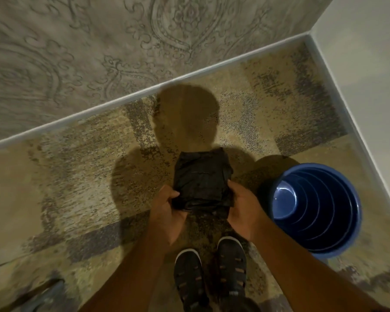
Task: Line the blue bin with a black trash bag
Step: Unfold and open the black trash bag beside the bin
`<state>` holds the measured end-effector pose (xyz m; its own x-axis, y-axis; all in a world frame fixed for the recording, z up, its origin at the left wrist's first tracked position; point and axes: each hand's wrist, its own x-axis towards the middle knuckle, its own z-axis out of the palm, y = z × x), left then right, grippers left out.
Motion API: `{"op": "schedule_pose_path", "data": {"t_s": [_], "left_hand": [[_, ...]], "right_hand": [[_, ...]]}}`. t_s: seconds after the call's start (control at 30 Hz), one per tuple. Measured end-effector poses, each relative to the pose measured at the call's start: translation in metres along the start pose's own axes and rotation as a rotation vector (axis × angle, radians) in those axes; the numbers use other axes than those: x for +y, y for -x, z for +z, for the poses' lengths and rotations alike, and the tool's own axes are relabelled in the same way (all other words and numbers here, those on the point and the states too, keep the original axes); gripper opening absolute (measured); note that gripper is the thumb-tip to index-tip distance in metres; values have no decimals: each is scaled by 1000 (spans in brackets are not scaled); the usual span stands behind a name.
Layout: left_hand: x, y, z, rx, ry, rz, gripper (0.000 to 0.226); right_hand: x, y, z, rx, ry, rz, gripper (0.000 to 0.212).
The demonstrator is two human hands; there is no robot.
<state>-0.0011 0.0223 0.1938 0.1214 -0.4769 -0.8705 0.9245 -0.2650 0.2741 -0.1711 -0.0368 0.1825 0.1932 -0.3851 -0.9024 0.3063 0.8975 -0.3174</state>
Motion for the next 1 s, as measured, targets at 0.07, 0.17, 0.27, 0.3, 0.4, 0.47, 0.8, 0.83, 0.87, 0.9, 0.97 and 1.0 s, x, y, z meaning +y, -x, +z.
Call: {"op": "schedule_pose_path", "data": {"t_s": [0.07, 0.17, 0.27, 0.3, 0.4, 0.47, 0.8, 0.83, 0.87, 0.9, 0.97, 1.0], "left_hand": [[5, 19, 6, 44, -113, 36, 14], [17, 47, 21, 173, -471, 166, 12], [28, 77, 38, 371, -864, 429, 30], [31, 88, 43, 335, -886, 508, 31], [34, 123, 57, -88, -868, 512, 47], [32, 139, 65, -241, -887, 409, 66], [50, 171, 61, 123, -739, 445, 9], [53, 174, 58, 123, -679, 412, 9], [55, 177, 55, 122, -621, 378, 11], [57, 179, 52, 118, -563, 345, 13], [62, 180, 49, 108, -430, 293, 17], [63, 180, 48, 113, -370, 277, 17]], "right_hand": [[-7, 22, 10, -38, 35, -68, 32], [-18, 55, 25, -53, 162, -148, 27], [-31, 85, 41, -3, 283, -208, 19], [-33, 92, 45, 20, 321, -224, 17], [-41, 119, 57, 48, 430, -281, 16], [-45, 137, 61, 33, 467, -314, 17], [-57, 185, 59, 76, 463, -362, 20], [-58, 189, 57, 67, 430, -354, 20], [-57, 192, 54, 56, 392, -346, 22], [-57, 195, 52, 45, 357, -339, 27], [-58, 200, 49, 19, 294, -334, 28], [-59, 203, 48, 11, 274, -336, 26]]}}
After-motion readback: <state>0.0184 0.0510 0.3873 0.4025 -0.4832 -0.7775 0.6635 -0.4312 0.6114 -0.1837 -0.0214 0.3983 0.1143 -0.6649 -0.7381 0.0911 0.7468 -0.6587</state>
